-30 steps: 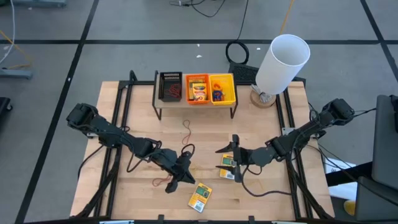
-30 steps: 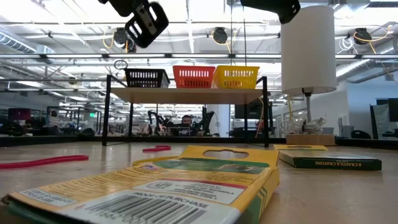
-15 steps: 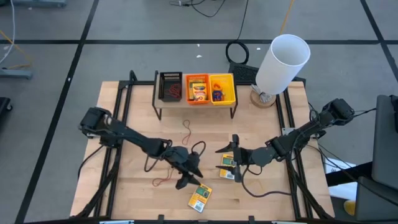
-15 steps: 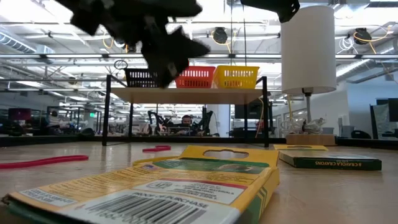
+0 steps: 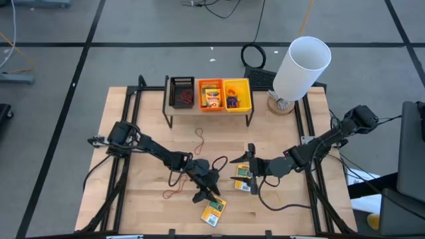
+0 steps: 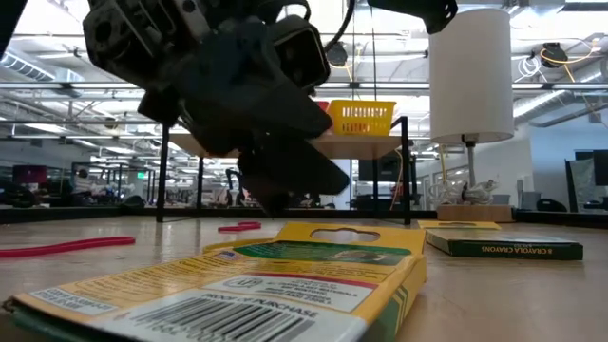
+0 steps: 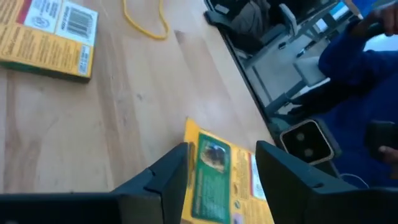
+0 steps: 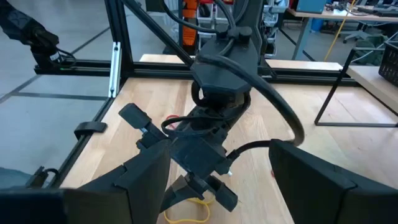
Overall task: Pick & Place Office Desk Supplies
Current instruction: Put the yellow crayon box into the orange bin on the shelf
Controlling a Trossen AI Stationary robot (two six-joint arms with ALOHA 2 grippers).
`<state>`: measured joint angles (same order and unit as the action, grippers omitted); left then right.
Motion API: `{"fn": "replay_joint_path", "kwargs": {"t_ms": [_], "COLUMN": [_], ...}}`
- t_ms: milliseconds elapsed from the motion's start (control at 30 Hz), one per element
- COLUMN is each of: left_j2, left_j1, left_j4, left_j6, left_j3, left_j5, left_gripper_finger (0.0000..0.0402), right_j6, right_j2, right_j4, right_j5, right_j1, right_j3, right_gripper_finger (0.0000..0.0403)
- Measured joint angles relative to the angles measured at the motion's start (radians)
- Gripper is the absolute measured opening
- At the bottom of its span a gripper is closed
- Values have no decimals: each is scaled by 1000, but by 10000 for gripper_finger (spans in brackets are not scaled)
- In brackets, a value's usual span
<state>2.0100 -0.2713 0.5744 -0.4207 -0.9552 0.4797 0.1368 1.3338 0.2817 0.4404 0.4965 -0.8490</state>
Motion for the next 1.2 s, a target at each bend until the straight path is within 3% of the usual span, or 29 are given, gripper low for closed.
{"fn": "replay_joint_path", "kwargs": {"t_ms": [1200], "left_j2": [2], "left_j1": [-62], "left_j4": [-154], "left_j6": [11], "left_j3": [-1], "left_j5": [-167], "left_gripper_finger": [170], "right_j6": [0], "right_j2": [0], "right_j4": [-2], "right_j5": [0], "right_j1": [0], "right_j3": [0], "right_gripper_finger": [262]}}
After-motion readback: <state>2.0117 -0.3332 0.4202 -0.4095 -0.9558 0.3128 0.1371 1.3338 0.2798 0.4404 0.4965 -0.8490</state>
